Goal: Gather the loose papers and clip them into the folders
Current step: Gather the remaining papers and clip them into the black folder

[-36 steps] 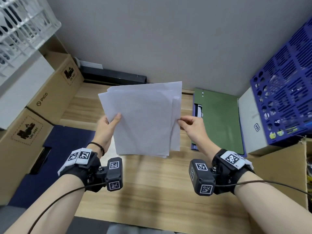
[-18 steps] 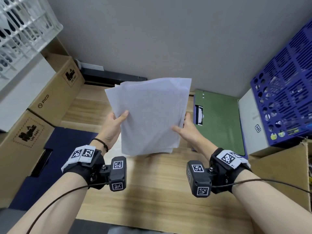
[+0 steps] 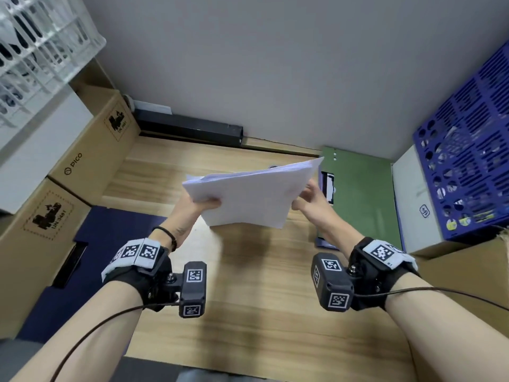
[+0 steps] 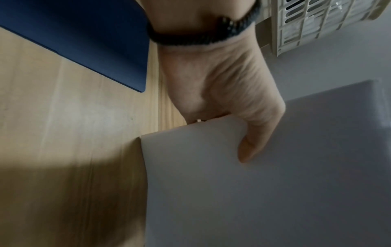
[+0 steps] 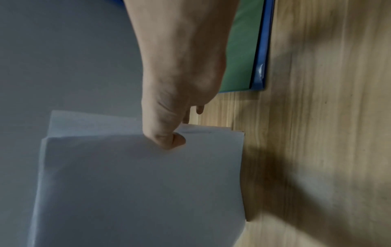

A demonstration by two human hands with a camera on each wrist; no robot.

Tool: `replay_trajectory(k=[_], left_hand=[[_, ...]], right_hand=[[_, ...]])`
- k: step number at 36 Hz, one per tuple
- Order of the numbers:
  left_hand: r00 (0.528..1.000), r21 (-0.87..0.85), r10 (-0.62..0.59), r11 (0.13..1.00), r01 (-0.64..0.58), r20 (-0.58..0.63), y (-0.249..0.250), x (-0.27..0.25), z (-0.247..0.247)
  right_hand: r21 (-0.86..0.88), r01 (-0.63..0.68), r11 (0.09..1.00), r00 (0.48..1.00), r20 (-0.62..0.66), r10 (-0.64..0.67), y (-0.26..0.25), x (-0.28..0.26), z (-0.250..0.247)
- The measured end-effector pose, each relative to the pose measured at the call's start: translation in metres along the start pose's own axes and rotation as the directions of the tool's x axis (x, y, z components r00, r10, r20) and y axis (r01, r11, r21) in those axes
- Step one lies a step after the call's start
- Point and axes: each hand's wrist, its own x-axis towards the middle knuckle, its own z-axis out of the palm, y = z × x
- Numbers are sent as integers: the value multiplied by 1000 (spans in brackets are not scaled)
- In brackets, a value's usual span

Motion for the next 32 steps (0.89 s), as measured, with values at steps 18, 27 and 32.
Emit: replay_trajectory(k=[18,27,32], left_hand=[[981,-69,111,990,-123,-158,27,21,11],[973,50,-27,998,39,-229,5,25,22],[962,34,-13,999,23,-273,18,29,31]], right_hand=[[76,205,976,970,-145,-193,-43,7,-5],[-28,78,997,996,-41,-79,-13,3,-2],[10,59,998,997,-51,-59,-23,2,3]])
